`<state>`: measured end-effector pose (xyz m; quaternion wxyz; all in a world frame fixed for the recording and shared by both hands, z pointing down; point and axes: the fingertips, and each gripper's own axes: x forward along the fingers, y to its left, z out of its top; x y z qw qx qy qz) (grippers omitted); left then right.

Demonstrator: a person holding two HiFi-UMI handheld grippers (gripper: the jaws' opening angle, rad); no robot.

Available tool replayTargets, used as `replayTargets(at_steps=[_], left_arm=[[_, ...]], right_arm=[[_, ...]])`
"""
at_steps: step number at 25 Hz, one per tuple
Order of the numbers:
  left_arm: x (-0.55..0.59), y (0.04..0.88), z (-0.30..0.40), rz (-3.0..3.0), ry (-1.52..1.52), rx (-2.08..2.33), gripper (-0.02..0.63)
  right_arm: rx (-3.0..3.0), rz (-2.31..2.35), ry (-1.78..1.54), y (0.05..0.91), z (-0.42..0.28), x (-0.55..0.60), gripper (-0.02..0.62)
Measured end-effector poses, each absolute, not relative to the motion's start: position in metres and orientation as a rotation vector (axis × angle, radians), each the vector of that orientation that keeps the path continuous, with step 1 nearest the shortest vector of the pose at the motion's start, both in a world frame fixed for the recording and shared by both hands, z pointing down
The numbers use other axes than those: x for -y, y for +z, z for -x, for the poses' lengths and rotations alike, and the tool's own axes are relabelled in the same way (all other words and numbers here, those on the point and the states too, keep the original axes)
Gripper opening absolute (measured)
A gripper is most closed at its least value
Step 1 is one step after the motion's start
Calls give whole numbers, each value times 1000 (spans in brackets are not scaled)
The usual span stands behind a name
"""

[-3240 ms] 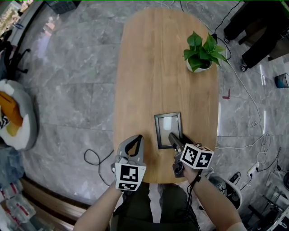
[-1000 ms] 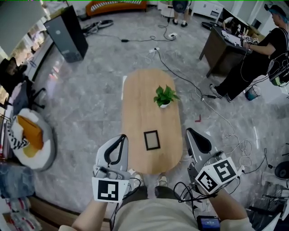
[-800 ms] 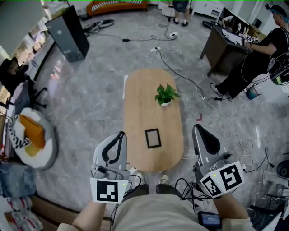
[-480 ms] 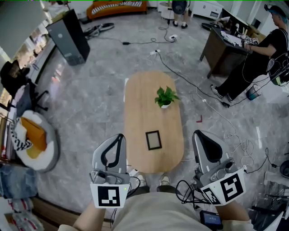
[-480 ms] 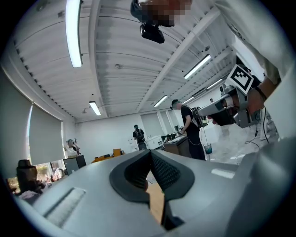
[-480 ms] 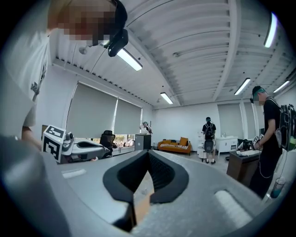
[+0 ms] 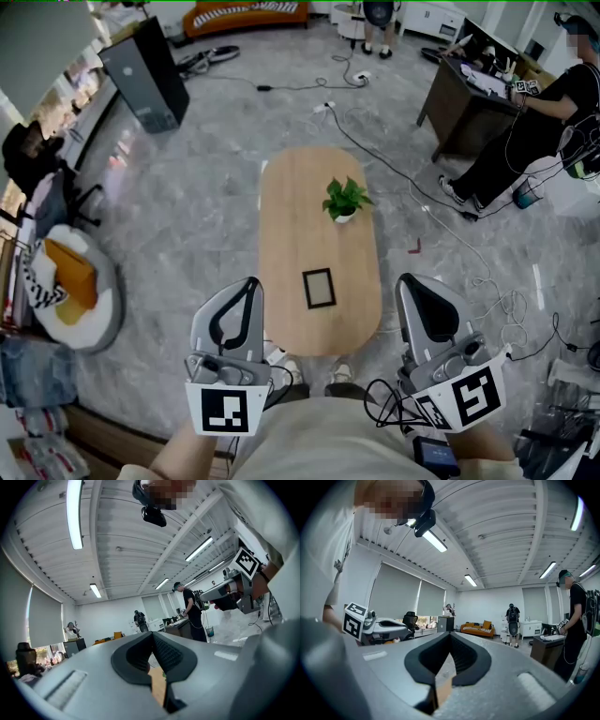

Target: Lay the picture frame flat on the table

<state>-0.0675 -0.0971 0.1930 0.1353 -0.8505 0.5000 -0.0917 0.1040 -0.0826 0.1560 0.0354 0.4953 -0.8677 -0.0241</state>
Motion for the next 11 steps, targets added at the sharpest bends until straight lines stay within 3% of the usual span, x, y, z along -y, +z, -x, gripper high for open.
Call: replayTargets(at_steps=[11], left_arm=[[87,187,66,2479,-240,-1439,20]], right_arm=[[2668,-1510,-137,150,-97,72,2]])
